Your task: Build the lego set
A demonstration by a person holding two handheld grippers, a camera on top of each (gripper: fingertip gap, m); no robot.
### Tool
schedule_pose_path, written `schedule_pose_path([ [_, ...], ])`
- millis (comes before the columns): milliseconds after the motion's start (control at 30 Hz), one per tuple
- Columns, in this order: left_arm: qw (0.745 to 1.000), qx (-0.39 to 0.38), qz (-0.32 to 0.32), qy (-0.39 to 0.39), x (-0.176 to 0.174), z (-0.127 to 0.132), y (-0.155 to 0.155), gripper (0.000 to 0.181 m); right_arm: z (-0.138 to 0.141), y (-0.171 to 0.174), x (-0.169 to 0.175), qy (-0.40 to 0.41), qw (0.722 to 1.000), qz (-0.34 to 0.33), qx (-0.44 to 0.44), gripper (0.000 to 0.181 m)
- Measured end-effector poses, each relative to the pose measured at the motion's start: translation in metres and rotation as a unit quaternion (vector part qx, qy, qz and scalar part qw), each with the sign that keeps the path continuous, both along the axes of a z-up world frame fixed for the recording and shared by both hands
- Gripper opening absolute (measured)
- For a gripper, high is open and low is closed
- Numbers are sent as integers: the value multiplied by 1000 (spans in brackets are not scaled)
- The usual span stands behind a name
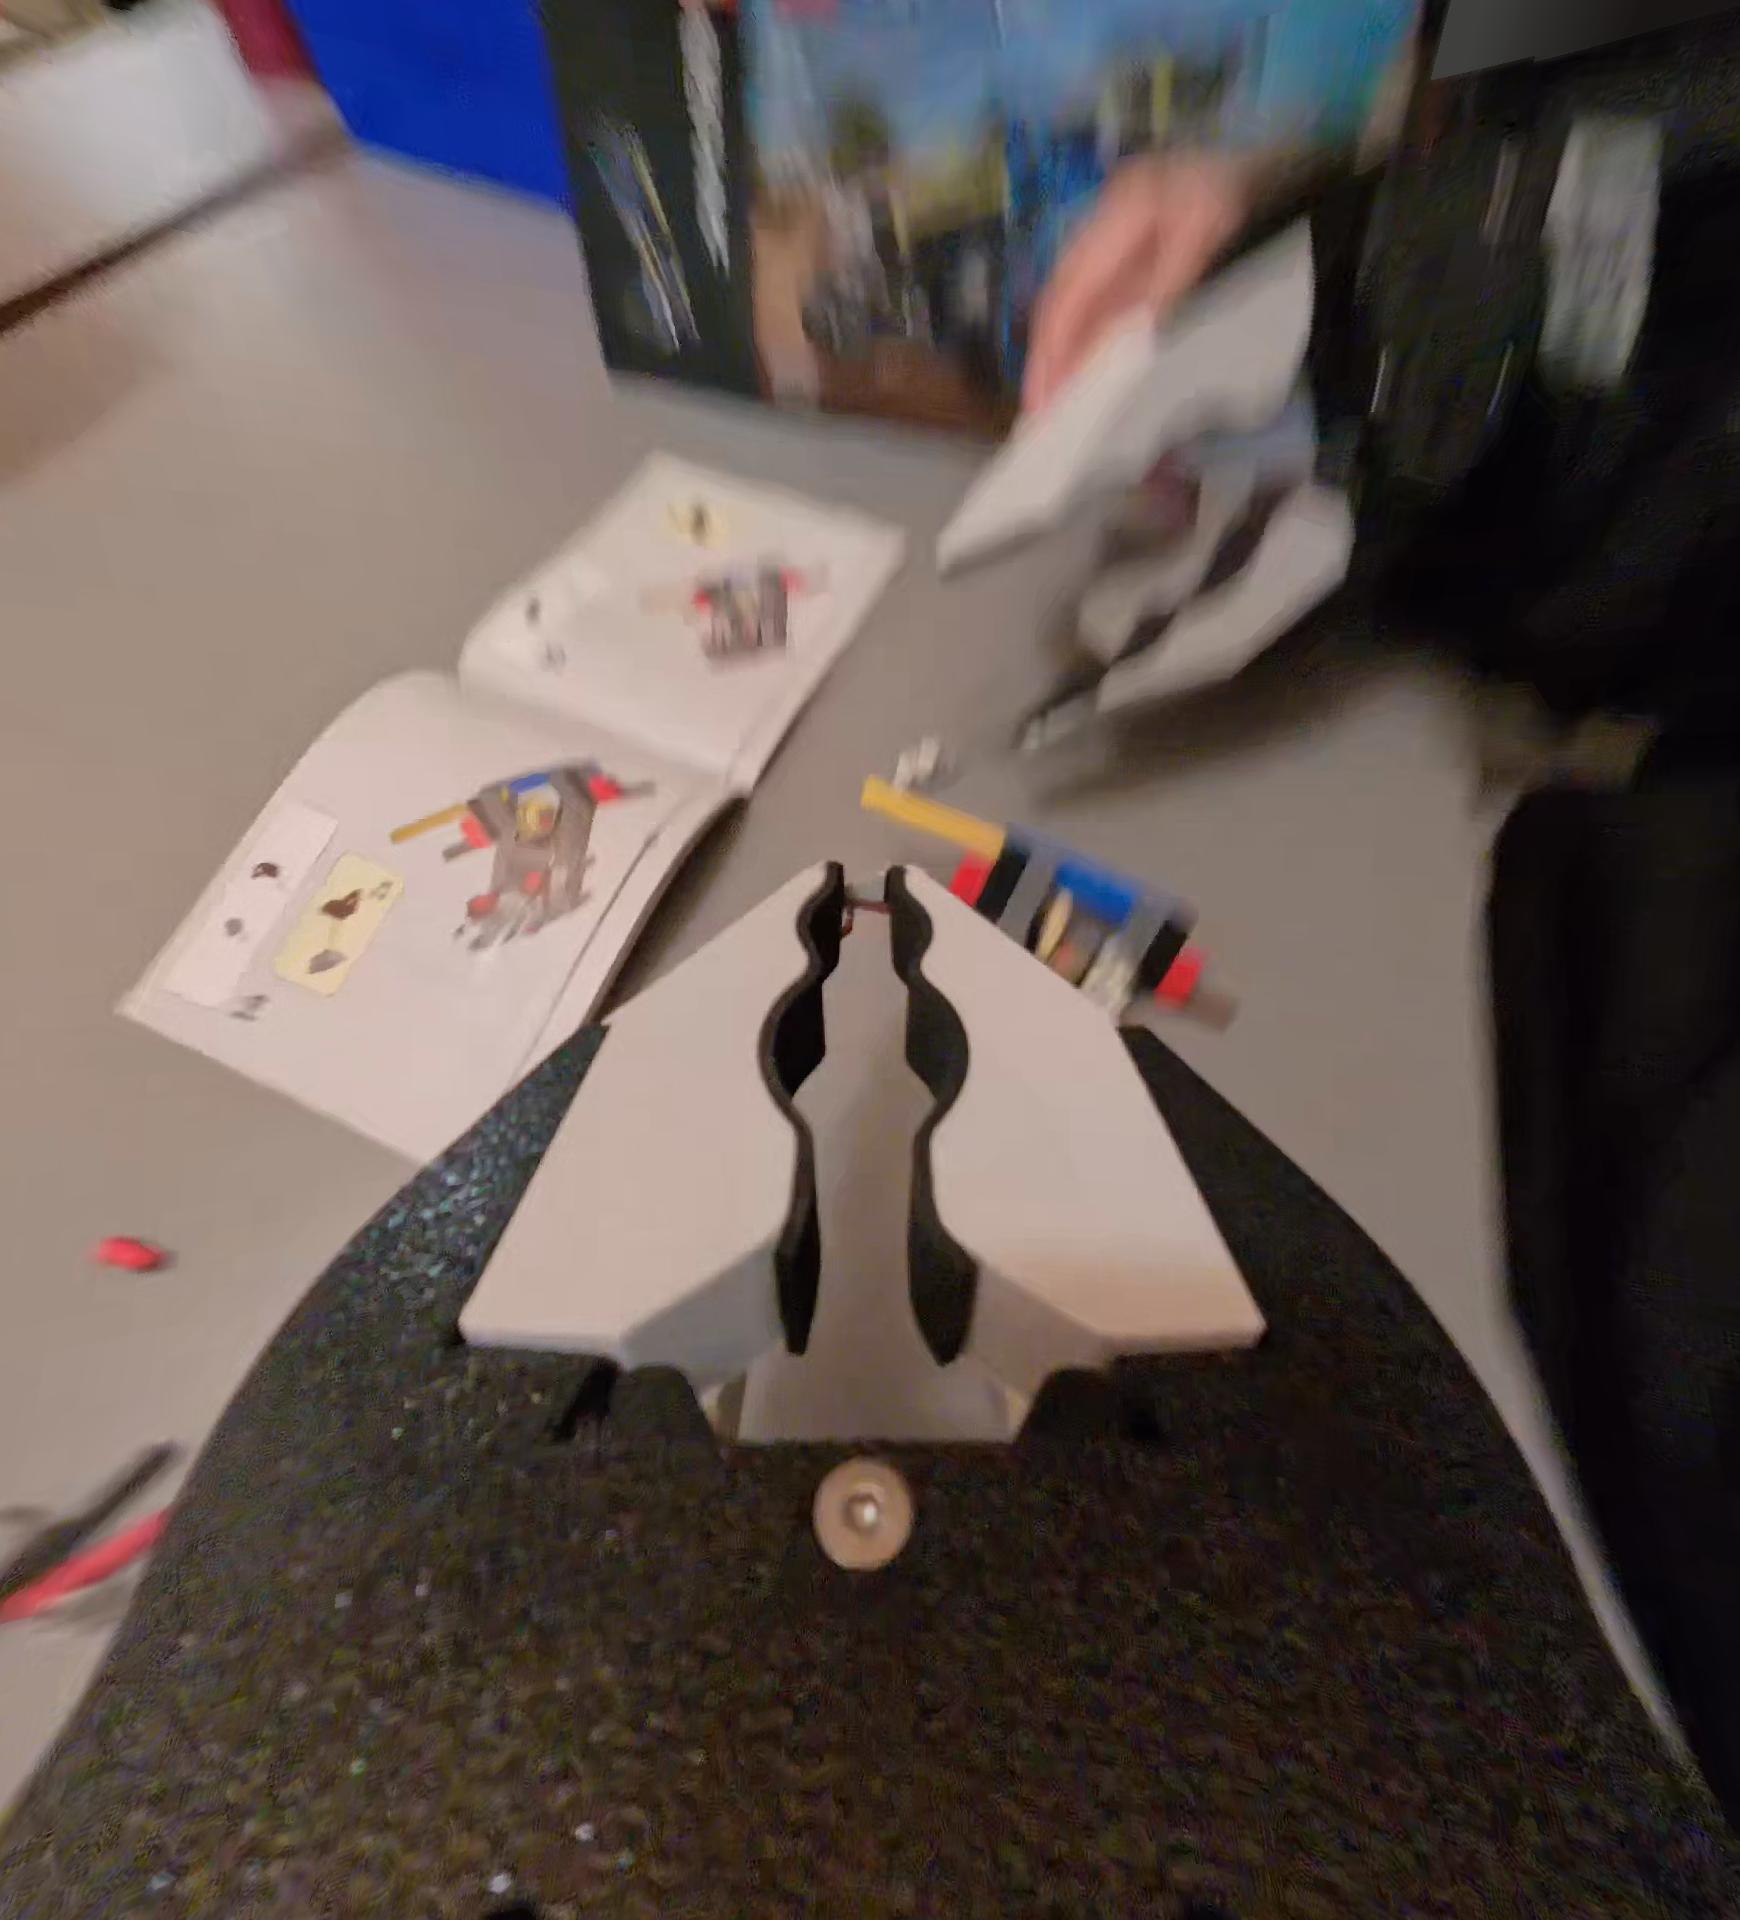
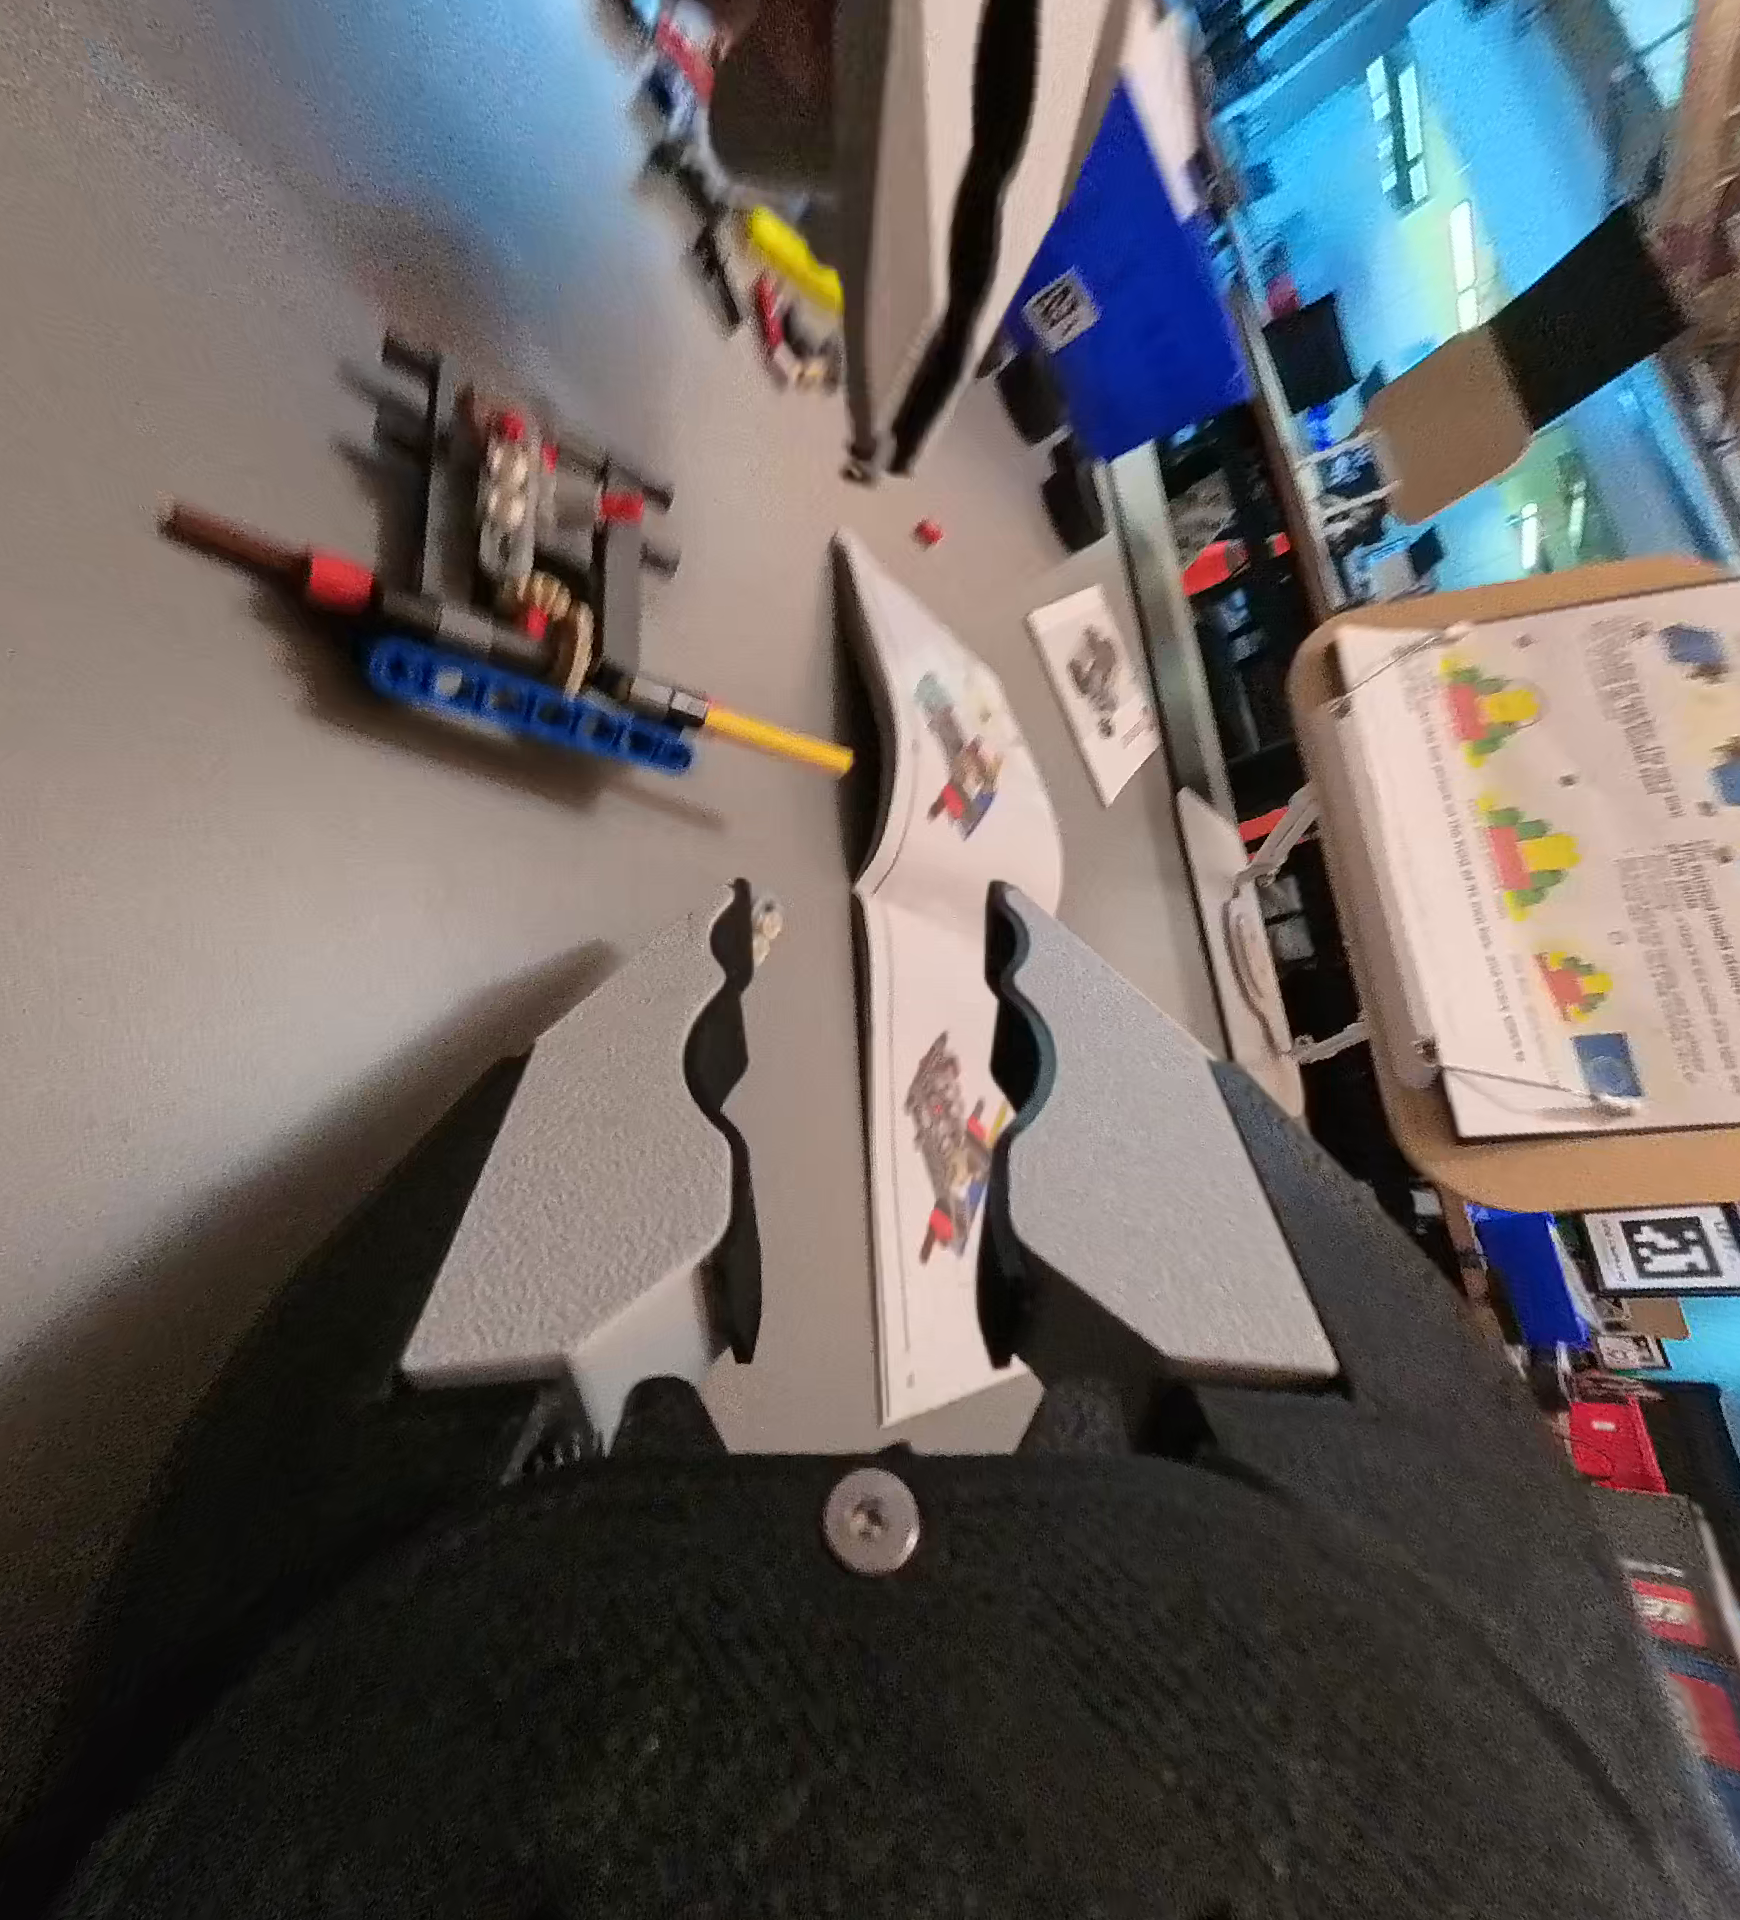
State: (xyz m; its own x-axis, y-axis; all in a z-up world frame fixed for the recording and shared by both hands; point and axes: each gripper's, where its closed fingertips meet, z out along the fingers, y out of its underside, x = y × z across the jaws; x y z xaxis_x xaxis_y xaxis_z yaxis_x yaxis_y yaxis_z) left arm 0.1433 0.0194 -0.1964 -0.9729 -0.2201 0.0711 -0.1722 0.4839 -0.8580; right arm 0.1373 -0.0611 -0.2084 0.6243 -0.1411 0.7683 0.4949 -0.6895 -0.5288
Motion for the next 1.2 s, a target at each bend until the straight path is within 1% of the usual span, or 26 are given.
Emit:
schedule_pose_path([
  [33, 996, -71, 33, 43, -1, 16, -4, 6, 10, 5, -2, -3, 1000, 1, 20, 44],
  [67, 985, -134, 56, 95, -4, 29, -8, 6, 20, 13, -5, -5, 999, 2, 45, 42],
  [100, 968, -188, 73, 147, -8, 39, -12, 6, 30, 22, -9, -6, 997, 7, 72, 37],
  [133, 951, -233, 75, 191, -13, 48, -16, 6, 39, 32, -14, -5, 995, 14, 99, 33],
  [200, 920, -290, 73, 254, -23, 57, -23, 6, 55, 47, -19, 17, 988, 23, 153, 23],
  [233, 908, -310, 72, 273, -26, 60, -26, 6, 60, 50, -19, 43, 982, 22, 182, 22],
  [300, 888, -344, 63, 298, -31, 65, -28, 6, 64, 55, -23, 120, 964, 36, 233, 20],
  [367, 878, -361, 69, 308, -31, 65, -28, 6, 70, 54, -26, 186, 940, 44, 282, 17],
  [433, 874, -368, 71, 310, -32, 65, -28, 6, 71, 54, -29, 238, 921, 57, 304, 13],
  [567, 879, -377, 61, 285, -35, 69, -30, 5, 63, 57, -33, 337, 879, 60, 333, 12],
  [700, 895, -365, 55, 249, -38, 71, -32, 5, 68, 57, -33, 372, 849, 68, 368, 1],
  [800, 908, -352, 54, 221, -40, 71, -33, 5, 68, 56, -33, 393, 837, 71, 375, 5],
  [867, 915, -341, 53, 208, -42, 69, -35, 5, 68, 58, -36, 404, 830, 78, 377, 4],
  [900, 919, -335, 52, 201, -43, 68, -36, 5, 68, 58, -36, 403, 829, 81, 380, 1],
  [1000, 934, -312, 54, 165, -42, 64, -37, 6, 64, 57, -34, 408, 831, 70, 372, 0],
  [1067, 953, -277, 57, 105, -40, 59, -35, 6, 59, 57, -31, 432, 821, 53, 369, 0],
  [1100, 964, -251, 60, 60, -37, 56, -33, 6, 56, 56, -30, 450, 811, 45, 372, 0],
  [1133, 973, -220, 62, 7, -35, 54, -30, 7, 53, 56, -29, 474, 795, 39, 377, 0],
  [1200, 983, -152, 49, -94, -36, 50, -27, 11, 50, 56, -30, 522, 759, 37, 386, 0],
])
